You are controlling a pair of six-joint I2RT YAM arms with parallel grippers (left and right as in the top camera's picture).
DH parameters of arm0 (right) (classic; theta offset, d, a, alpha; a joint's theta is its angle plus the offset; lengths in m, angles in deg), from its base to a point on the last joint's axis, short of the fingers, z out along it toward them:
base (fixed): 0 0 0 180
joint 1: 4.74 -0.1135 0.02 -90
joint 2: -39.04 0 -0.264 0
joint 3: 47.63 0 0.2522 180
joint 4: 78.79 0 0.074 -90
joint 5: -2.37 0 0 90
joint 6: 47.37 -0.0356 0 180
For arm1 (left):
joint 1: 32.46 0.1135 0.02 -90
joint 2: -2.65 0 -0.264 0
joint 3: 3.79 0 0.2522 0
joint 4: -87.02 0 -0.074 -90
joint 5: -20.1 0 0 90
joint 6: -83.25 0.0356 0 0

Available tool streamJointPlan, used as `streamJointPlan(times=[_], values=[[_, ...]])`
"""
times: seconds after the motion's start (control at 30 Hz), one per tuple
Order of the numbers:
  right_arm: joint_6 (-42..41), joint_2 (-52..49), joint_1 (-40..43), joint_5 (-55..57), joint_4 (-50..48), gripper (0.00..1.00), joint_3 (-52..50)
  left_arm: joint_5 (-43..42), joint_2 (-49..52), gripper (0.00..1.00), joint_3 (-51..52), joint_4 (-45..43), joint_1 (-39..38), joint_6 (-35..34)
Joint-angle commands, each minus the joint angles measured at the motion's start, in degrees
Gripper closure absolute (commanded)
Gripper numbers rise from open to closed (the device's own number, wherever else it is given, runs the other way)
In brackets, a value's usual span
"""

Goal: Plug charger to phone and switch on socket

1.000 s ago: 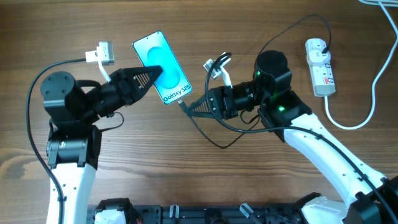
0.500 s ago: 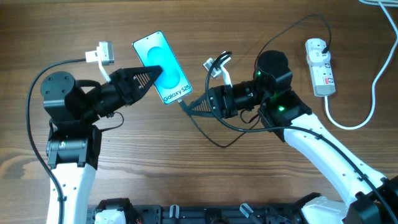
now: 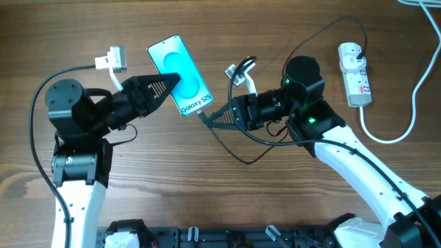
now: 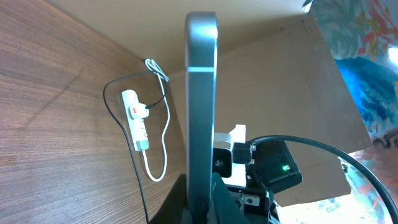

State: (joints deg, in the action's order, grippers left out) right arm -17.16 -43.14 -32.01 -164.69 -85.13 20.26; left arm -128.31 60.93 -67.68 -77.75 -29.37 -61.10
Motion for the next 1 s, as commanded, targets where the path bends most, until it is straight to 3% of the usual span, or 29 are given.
streamJointPlan(times=[0.0,0.3,0.47,0.73,0.97], values=[[-0.42,0.09,0.24,1.62,0.09,0.96,0.72,-1.25,-0.48,0.96,-0.66,-0.44,0.28,0.11],[-0.83,0.09,0.31,5.07,-0.31,0.96,0.72,-2.8,-0.48,0.96,-0.66,-0.44,0.28,0.72],[-3.65,0.09,0.31,6.82,-6.67,0.96,0.72,-6.8,-0.48,0.96,-0.66,-0.87,0.28,1.57],[-3.15,-1.33,-1.77,14.8,-6.64,0.96,0.72,-6.71,-0.52,0.96,-0.66,-4.98,0.13,-4.68],[0.57,-2.38,-1.53,13.51,-6.99,0.96,0.72,-9.49,-0.52,0.96,-0.66,-4.85,0.31,-1.79]])
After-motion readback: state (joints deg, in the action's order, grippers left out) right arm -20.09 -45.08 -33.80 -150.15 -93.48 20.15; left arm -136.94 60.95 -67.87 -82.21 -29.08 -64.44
